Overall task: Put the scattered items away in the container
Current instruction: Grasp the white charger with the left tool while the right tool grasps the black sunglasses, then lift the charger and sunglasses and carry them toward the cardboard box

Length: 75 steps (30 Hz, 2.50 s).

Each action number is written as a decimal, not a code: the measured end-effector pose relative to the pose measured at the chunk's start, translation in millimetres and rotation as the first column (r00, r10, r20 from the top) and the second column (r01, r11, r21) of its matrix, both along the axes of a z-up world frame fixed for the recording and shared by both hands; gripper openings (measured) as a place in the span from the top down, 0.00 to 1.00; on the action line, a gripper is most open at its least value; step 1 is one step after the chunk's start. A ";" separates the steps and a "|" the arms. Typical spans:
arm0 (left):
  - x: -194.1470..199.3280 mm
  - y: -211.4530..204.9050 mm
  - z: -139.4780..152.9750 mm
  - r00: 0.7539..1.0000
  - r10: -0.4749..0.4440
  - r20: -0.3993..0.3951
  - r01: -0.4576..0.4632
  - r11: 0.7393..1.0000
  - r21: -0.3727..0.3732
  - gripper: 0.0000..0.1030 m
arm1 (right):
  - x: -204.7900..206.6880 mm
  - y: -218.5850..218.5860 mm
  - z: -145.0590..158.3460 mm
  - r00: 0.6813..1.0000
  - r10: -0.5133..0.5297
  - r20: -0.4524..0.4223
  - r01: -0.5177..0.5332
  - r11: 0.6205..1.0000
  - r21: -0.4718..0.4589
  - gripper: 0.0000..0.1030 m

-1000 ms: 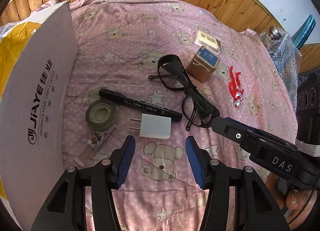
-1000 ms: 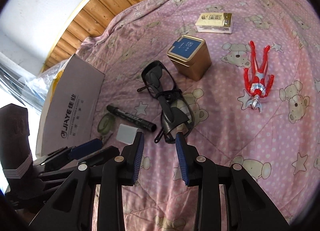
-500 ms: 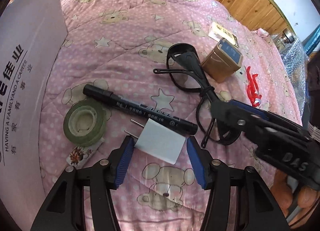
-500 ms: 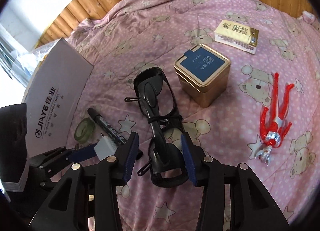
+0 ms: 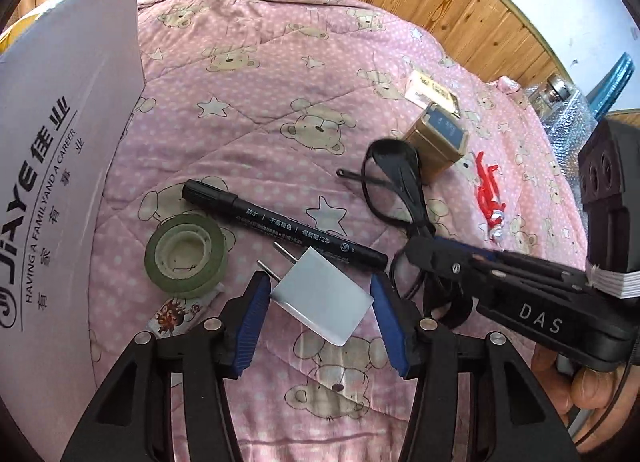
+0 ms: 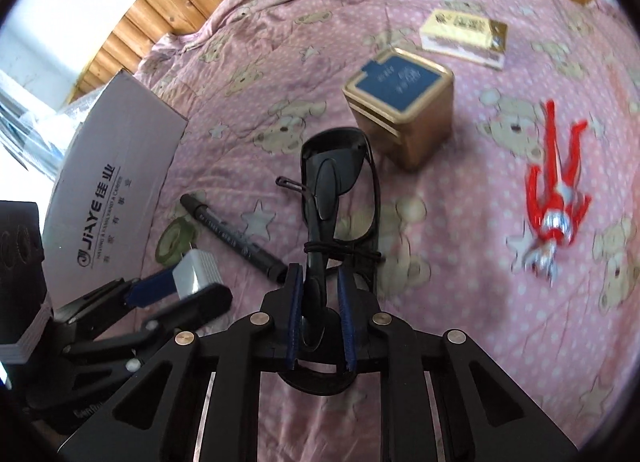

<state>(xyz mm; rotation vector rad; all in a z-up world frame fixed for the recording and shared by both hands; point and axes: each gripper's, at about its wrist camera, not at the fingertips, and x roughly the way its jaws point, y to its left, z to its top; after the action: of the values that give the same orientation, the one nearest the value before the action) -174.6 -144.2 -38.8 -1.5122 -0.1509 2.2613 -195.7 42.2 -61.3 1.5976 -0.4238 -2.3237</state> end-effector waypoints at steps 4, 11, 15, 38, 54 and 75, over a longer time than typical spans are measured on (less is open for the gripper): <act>7.7 -4.2 4.1 1.000 -0.009 0.000 0.009 1.000 0.010 0.48 | 8.9 1.0 1.0 1.000 -0.015 -0.001 0.015 1.000 -0.016 0.83; 11.7 2.3 16.7 1.000 -0.016 -0.021 0.016 1.000 0.026 0.48 | 16.0 -0.6 14.9 0.999 -0.021 -0.030 0.020 0.999 -0.028 0.84; 13.4 2.8 22.6 0.999 -0.019 -0.026 0.020 0.999 0.047 0.48 | 23.3 -1.2 15.8 1.000 -0.019 -0.023 0.019 0.999 -0.031 0.84; 21.6 11.1 9.3 0.999 -0.048 -0.018 0.046 0.997 -0.068 0.49 | 37.7 0.4 -3.7 0.999 -0.002 0.046 0.005 0.997 -0.071 0.82; 24.5 9.6 -11.8 0.997 0.003 0.083 0.000 0.999 -0.034 0.65 | 38.3 3.3 -3.7 0.998 0.007 0.057 -0.002 0.996 -0.085 0.81; 43.6 9.6 29.6 0.999 -0.012 -0.050 0.010 0.999 -0.042 0.67 | 54.7 -5.3 33.0 1.000 0.009 -0.015 -0.011 0.993 -0.118 0.84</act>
<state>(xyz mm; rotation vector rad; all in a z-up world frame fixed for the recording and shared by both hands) -131.0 -134.6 -9.2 -1.4714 -0.0816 2.3050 -141.0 36.9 -28.3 1.5235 -0.5382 -2.2569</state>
